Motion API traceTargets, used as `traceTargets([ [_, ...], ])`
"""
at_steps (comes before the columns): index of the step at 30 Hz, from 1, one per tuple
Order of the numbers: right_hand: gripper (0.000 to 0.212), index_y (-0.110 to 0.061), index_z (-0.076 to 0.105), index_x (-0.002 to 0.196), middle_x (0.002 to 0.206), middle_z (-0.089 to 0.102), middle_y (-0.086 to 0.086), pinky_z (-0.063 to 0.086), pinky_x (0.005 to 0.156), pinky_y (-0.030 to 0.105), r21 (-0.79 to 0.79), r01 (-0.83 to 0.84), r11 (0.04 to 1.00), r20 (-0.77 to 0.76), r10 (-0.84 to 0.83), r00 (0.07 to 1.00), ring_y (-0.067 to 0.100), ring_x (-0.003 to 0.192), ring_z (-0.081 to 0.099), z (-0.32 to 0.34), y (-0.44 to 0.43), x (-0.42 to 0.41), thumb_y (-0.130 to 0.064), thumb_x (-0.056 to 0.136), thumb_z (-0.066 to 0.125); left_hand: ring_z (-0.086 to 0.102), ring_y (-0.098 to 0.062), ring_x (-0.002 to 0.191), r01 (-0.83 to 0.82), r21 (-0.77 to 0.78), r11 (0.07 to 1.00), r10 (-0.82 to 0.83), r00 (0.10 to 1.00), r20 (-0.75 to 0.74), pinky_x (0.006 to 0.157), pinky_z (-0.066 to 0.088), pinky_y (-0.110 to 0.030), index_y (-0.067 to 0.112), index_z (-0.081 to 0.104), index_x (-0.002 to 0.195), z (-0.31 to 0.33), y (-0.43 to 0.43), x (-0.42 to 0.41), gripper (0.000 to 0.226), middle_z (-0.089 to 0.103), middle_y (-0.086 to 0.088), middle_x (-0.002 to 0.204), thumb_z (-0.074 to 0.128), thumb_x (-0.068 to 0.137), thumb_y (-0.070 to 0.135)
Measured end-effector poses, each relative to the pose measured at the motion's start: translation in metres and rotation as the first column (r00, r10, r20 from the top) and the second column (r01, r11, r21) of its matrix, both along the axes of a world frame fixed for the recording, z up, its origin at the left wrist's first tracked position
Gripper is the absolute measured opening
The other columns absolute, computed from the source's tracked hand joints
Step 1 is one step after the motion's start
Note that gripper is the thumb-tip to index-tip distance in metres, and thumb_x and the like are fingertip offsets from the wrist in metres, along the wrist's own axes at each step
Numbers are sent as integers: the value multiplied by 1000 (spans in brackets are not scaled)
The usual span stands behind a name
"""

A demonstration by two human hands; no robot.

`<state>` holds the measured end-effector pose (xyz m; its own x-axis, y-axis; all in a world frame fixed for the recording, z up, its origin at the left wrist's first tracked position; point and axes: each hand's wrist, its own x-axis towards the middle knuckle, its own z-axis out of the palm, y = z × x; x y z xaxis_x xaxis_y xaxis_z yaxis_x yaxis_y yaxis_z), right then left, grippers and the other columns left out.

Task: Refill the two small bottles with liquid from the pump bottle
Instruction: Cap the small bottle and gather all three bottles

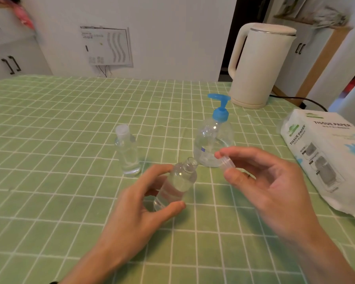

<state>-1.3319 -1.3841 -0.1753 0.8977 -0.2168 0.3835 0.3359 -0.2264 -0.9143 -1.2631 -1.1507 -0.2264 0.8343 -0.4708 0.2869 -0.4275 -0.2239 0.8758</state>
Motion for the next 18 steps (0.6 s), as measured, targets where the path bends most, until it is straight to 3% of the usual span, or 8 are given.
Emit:
traceTargets([
  [4, 28, -21, 79, 107, 109, 80, -2, 61, 84, 29, -26, -25, 999, -36, 24, 999, 21, 101, 75, -3, 2, 0, -14, 80, 76, 73, -9, 108, 29, 22, 999, -29, 999, 29, 91, 56, -25, 49, 62, 129, -1, -2, 0, 52, 76, 21, 115, 79, 79, 50],
  [10, 28, -25, 80, 109, 111, 79, -3, 61, 86, 35, -72, -59, 996, -53, 55, 997, 26, 103, 74, -6, 4, -2, -11, 85, 79, 72, -12, 110, 65, 81, 995, -71, 994, 83, 90, 53, -23, 45, 64, 130, -2, -4, -2, 51, 74, 19, 120, 81, 83, 40],
  [16, 34, -27, 79, 109, 114, 77, -7, 55, 84, 20, -211, -85, 974, -8, 85, 996, 19, 112, 70, -4, 7, -5, -3, 85, 78, 72, -12, 108, 64, 85, 994, -73, 992, 104, 88, 53, -19, 45, 65, 131, -2, -6, -4, 51, 75, 19, 118, 81, 82, 42],
  [18, 31, -29, 78, 108, 112, 77, -11, 56, 81, 20, -236, -63, 970, -10, 63, 998, 17, 108, 71, -4, 9, -5, -10, 84, 80, 72, -11, 108, 65, 90, 994, -74, 992, 102, 88, 53, -18, 45, 65, 131, -2, -5, -3, 51, 75, 20, 118, 81, 82, 42],
])
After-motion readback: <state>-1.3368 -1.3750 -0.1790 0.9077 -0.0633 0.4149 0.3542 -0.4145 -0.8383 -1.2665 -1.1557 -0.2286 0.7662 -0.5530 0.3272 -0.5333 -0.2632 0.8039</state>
